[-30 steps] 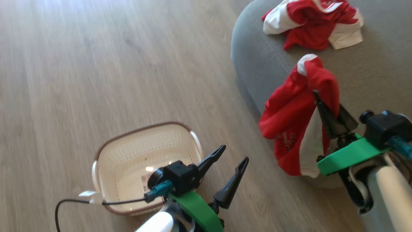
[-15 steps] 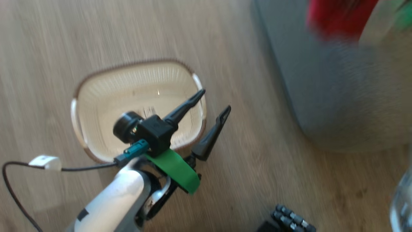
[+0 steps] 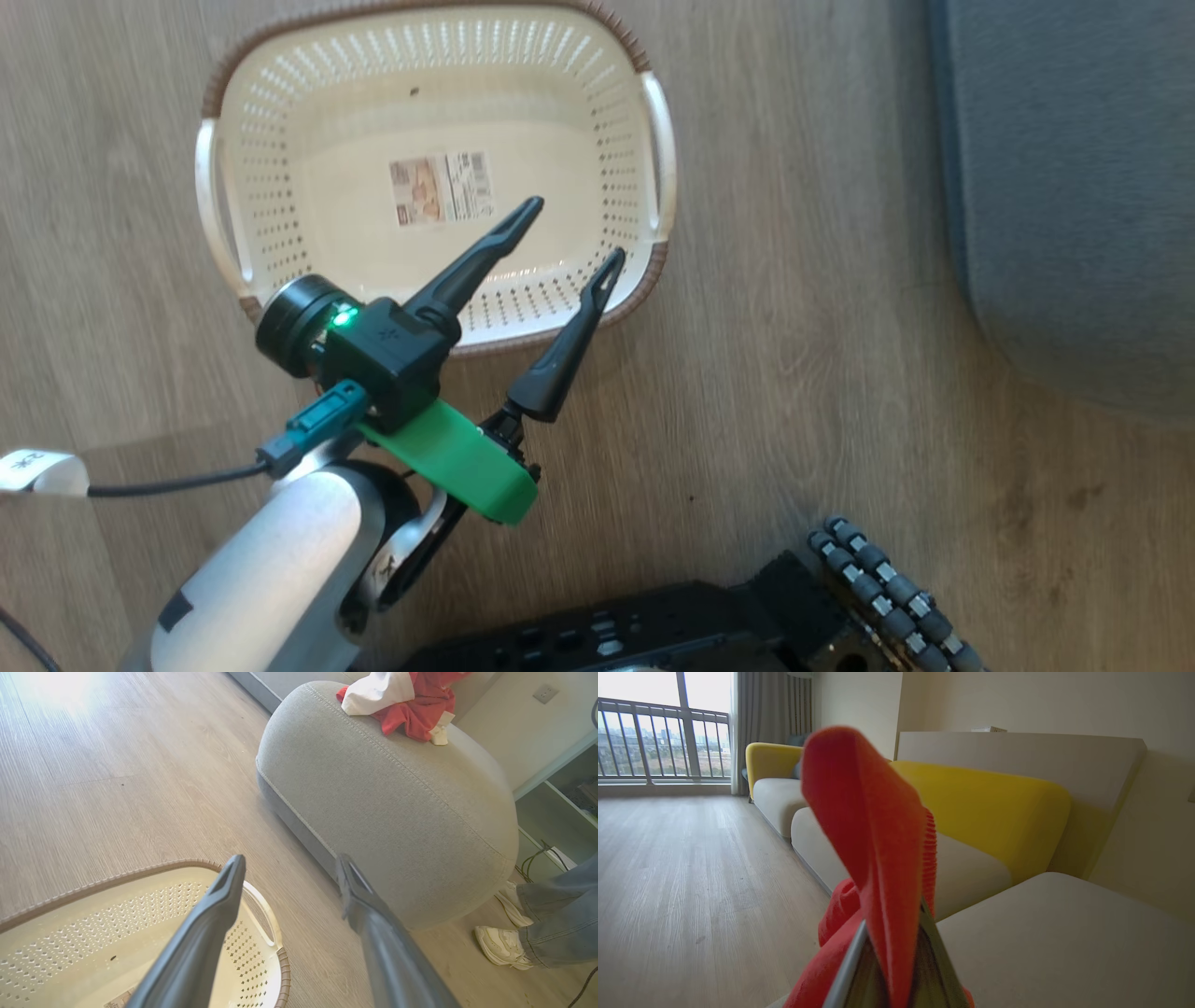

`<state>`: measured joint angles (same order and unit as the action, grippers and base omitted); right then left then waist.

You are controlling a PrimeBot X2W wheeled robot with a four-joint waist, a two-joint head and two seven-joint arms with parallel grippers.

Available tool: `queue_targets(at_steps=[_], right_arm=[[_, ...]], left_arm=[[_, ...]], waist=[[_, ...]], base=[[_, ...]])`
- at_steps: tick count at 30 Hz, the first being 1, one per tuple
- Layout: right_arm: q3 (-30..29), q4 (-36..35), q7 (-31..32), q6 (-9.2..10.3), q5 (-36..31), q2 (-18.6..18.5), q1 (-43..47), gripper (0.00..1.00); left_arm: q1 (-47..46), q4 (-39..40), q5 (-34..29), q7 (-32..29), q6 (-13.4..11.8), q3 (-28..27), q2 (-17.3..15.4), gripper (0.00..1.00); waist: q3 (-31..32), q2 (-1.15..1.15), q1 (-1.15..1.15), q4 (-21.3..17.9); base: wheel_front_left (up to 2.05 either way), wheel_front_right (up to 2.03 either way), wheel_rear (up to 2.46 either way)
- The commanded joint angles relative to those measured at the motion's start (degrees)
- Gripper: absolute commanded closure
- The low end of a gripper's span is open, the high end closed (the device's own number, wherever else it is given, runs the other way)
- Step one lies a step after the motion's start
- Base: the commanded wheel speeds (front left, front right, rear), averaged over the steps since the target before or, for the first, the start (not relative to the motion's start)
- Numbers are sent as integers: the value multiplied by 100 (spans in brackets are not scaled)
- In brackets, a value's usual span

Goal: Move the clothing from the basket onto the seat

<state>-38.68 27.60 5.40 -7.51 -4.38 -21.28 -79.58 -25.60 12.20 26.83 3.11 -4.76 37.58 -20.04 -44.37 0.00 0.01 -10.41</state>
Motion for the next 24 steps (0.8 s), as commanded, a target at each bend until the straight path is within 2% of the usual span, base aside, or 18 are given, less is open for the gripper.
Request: queue_targets(at_steps=[1,2,6,8,11,16,19,20,24], right_arm=[[-142,-88,-72,2,-127,26,173,100],[-320,50,-153,2,-270,139,325,100],[-682,593,-469,2,-778,525,847,57],[-697,778,-652,2,-975,583,956,0],[-672,983,-831,2,-1045,582,946,0],[-87,1297,-851,2,-913,436,1191,0],[441,1429,-851,2,-679,295,1635,0],[441,1429,-851,2,-679,295,1635,0],[1178,1196,-863,2,-255,245,2614,0]], left_arm=[[128,249,-2,32,-30,-162,-97,0],[151,256,11,41,-45,-177,-105,0],[208,226,60,89,-78,-192,-87,0],[217,197,68,129,-106,-219,-80,0],[225,136,92,187,-144,-312,-124,0],[299,-36,250,309,-161,-449,-133,0],[370,-205,371,401,-135,-460,-65,0],[370,-205,371,401,-135,-460,-65,0],[544,-488,540,563,-146,-481,61,0]], waist=[[-154,0,-1,73],[-172,0,-1,59],[-108,0,-1,17],[-19,0,-1,0],[170,0,-1,-61],[699,0,-1,-220],[1128,0,-1,-311],[1128,0,-1,-311],[1739,0,-1,-447]], base=[[0,0,0],[0,0,0],[0,0,0],[0,0,0],[0,0,0],[0,0,0],[0,0,0],[0,0,0],[0,0,0]])
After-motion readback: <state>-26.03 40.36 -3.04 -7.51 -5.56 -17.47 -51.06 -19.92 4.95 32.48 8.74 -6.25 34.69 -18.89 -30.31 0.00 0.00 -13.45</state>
